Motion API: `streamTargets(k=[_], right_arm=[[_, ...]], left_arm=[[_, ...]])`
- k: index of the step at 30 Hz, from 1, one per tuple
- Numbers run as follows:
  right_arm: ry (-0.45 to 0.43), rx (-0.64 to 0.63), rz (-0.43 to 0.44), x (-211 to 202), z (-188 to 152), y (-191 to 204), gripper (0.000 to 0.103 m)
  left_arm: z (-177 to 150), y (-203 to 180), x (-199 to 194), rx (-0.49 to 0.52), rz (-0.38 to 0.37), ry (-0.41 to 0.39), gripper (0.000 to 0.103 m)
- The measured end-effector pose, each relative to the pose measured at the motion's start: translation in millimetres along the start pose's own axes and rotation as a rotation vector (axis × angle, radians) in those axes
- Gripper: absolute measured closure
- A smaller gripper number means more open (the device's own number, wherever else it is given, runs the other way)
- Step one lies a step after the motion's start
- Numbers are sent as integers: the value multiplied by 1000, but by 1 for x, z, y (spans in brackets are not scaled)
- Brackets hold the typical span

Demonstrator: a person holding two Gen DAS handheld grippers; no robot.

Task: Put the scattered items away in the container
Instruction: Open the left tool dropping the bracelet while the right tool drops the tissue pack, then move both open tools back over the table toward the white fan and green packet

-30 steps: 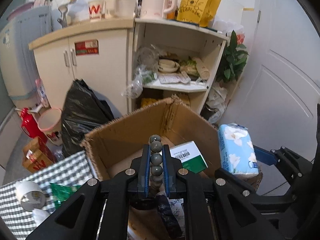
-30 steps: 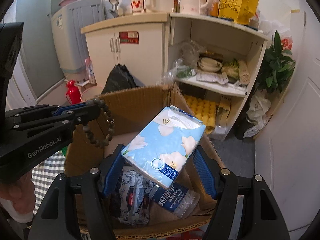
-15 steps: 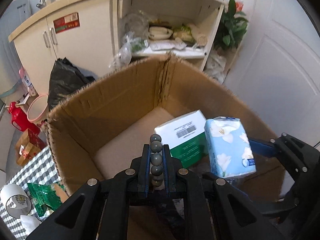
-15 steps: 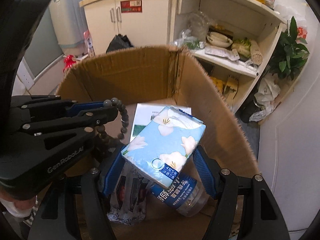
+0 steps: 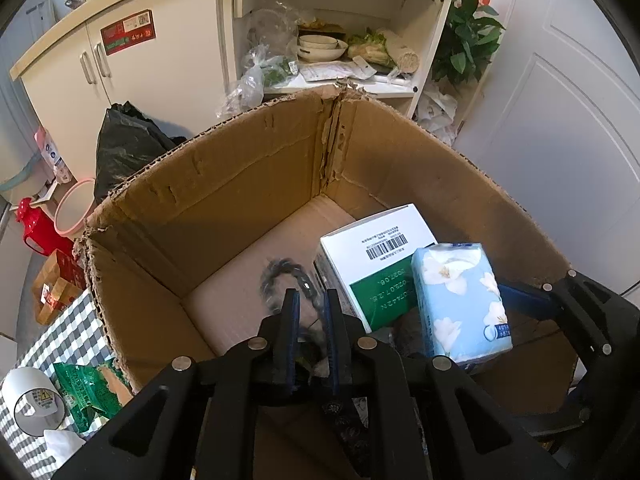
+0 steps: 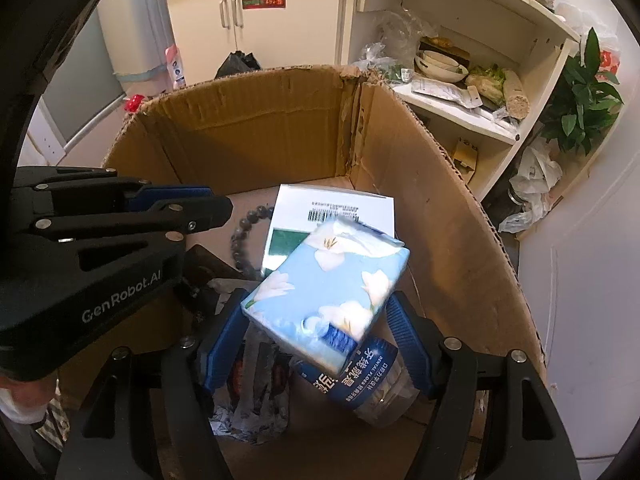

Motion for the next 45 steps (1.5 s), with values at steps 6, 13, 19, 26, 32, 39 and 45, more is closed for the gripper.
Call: streamTargets(k=[6,13,19,26,32,39,45], right_arm=[[-51,6,-26,-20,6,-2,24],[-111,23,-47,-44,10,-1,24],[-216,69,-74,-79,15,-2,24],[-282,68,-72,-102,21,10,23],[-294,30,-46,-110,23,34,16],[-368,22,-41,-133,26,55,15],[-429,-2,-26,-150,34,79,9]], left_arm=[[4,0,-18,-15,-21,-38,71],[7,0,-45,-28,-28,-93,71],[6,5,-74,-47,-29,-148,61],[4,22,-110,-90,-21,-221,59],[-5,40,-136,-116,-8,-259,55],[-19,64,-169,-150,24,-329,46],[-32,92,-204,-187,71,-404,29]])
Point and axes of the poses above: each gripper's, at about its wrist camera, not at the fingertips, and x roughly the way its jaws point, y to its left, z to its top, the point moved 5 cm from there along x, roughly the way its jaws point, and after that the axes turned 13 degrees about -x, right-handed, at the moved point
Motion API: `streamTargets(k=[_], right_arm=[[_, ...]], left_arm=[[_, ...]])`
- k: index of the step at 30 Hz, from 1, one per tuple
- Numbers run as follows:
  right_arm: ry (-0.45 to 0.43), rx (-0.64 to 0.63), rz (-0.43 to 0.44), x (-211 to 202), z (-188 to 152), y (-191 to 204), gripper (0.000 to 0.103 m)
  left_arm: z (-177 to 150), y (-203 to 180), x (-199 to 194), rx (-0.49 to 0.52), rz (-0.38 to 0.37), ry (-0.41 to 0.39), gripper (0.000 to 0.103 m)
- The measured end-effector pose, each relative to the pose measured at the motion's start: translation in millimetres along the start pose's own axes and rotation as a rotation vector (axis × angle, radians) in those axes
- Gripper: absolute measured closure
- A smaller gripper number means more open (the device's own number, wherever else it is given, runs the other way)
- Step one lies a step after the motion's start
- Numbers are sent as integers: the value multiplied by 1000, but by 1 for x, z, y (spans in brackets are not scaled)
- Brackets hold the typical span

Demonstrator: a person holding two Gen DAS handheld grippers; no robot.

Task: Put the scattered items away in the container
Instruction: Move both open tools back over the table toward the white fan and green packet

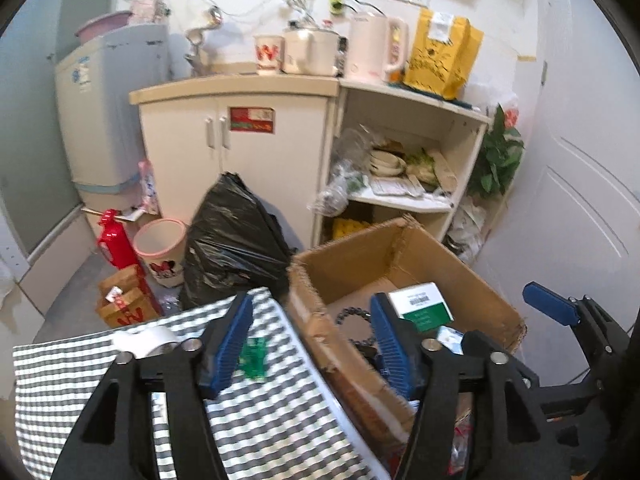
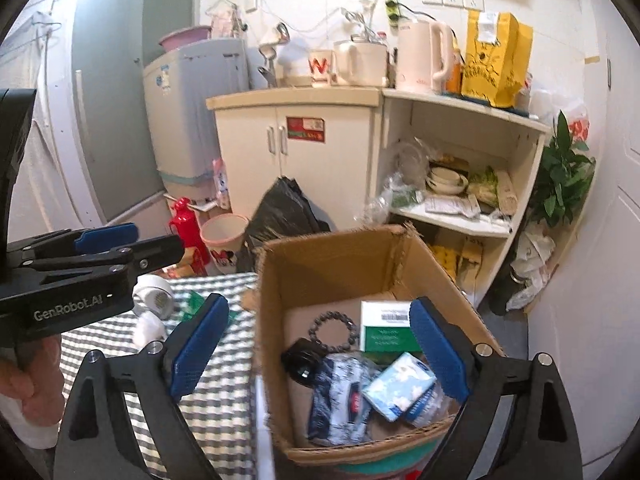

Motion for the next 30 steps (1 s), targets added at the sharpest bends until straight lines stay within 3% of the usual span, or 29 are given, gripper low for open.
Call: streamTargets(k=[13,30], right_arm=[[-40,-111,110,-9,22,87,0],[-72,-167,187,-22,33,157,0]], left_arm=[[0,95,-68,-126,121,-107,1],[-8,172,-118,-209,245,-178,0]])
Point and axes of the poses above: each gripper's, at about its wrist camera, not at the fingertips, and x roughly the way its jaws point, y to its left, z to its top, the point moved 5 cm from there along x, roughly the way its jaws point, and after that the axes turned 13 degrees about -x, right-handed, at the moved point
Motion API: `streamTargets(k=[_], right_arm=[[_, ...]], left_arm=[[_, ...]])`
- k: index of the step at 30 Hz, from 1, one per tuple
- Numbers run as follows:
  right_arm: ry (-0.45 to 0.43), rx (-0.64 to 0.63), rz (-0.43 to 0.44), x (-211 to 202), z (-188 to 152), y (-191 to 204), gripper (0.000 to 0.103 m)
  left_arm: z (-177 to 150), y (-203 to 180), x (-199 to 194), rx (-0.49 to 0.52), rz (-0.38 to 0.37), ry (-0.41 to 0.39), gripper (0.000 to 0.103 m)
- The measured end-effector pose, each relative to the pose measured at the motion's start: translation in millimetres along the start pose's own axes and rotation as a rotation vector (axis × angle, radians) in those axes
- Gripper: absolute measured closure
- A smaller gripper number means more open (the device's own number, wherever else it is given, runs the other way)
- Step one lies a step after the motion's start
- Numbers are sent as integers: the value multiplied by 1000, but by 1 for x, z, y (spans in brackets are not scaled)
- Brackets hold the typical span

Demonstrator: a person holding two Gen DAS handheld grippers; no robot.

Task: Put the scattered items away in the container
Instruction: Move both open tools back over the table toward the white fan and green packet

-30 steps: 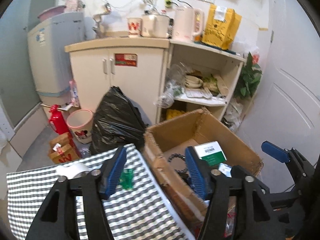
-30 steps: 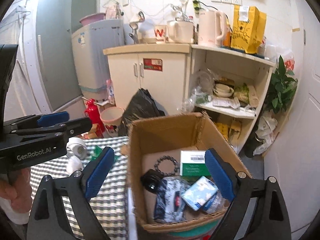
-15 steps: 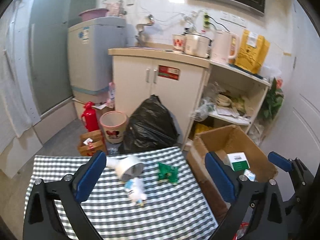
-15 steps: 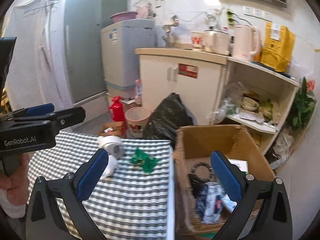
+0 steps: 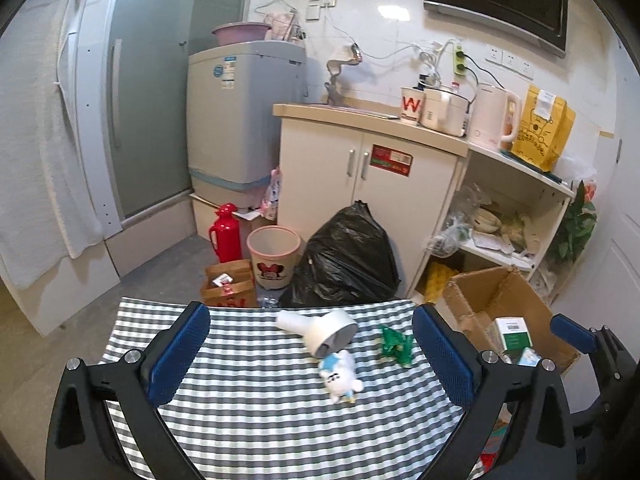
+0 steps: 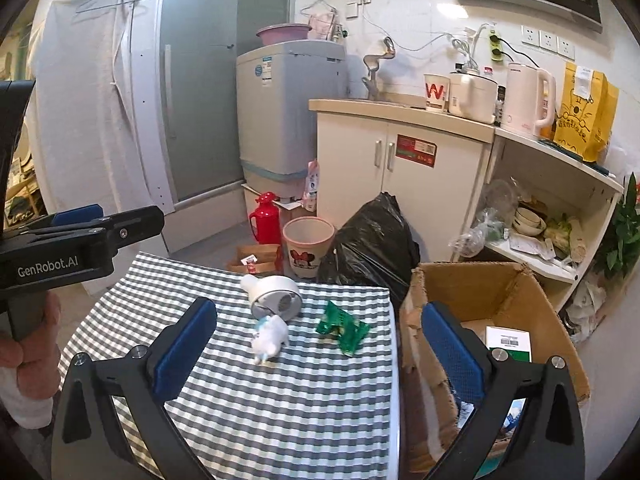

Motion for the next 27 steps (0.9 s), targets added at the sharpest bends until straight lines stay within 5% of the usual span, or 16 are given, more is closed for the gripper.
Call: streamTargets(k=[16,27], right_arm=[[-12,-49,69,18,14,51,0],[14,-105,24,42,5,54,0]], left_arm=[[11,56,-15,-4,104,-46,0],[4,65,8,-5,126,-9,0]])
Point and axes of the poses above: each gripper's, at about its wrist camera, not at the fingertips, and x roughly the way its jaws point, y to its left, z to its top, the point moved 5 cm from there along x, roughly the way its jaws point, and after that the axes turned 13 degrees about -x, right-handed, at the moved point
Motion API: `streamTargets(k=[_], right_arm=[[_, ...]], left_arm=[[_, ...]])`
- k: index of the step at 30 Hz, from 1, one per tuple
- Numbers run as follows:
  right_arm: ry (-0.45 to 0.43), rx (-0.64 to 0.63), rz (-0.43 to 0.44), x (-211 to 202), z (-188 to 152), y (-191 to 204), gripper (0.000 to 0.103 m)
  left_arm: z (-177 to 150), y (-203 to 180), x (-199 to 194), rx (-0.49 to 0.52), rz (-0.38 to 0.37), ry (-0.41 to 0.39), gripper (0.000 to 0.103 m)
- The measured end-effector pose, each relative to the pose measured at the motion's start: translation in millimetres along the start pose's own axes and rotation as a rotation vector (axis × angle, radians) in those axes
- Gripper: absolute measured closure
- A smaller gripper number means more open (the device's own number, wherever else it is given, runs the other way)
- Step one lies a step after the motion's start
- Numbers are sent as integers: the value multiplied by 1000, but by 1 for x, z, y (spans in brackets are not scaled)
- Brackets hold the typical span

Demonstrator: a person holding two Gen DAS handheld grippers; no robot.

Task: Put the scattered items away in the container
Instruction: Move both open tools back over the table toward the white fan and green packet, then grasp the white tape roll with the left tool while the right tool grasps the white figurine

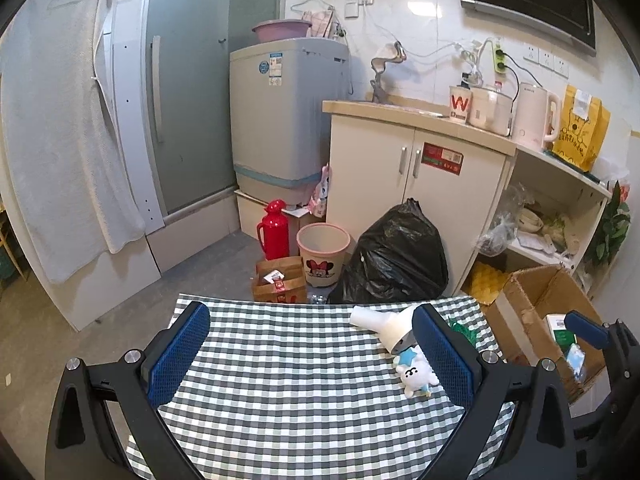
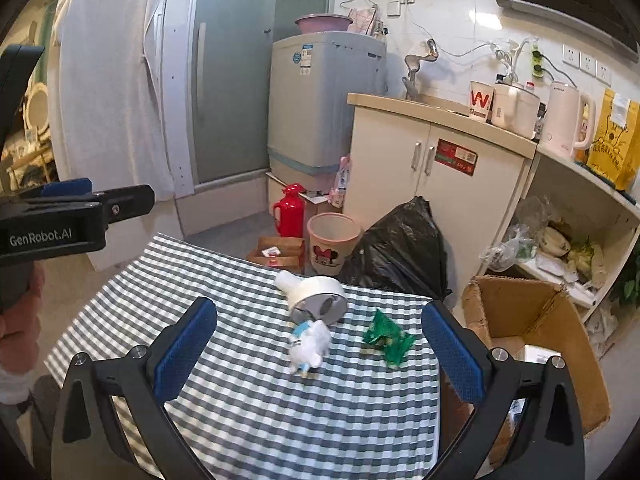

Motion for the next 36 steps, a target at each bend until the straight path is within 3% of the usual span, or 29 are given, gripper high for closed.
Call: streamTargets(k=[36], right_arm=[[209,101,123,111,-74,-32,0]], left_arm=[[-76,-61,168,119,-62,328,0]])
Point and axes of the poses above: each gripper's, at about its wrist camera, not at the fingertips, and x roughly the way its jaws point, y to its left, z to its top, the point moved 5 cm from there along x, roughly the way its jaws point, and after that the axes turned 13 degrees about -x, right-handed, at the moved point
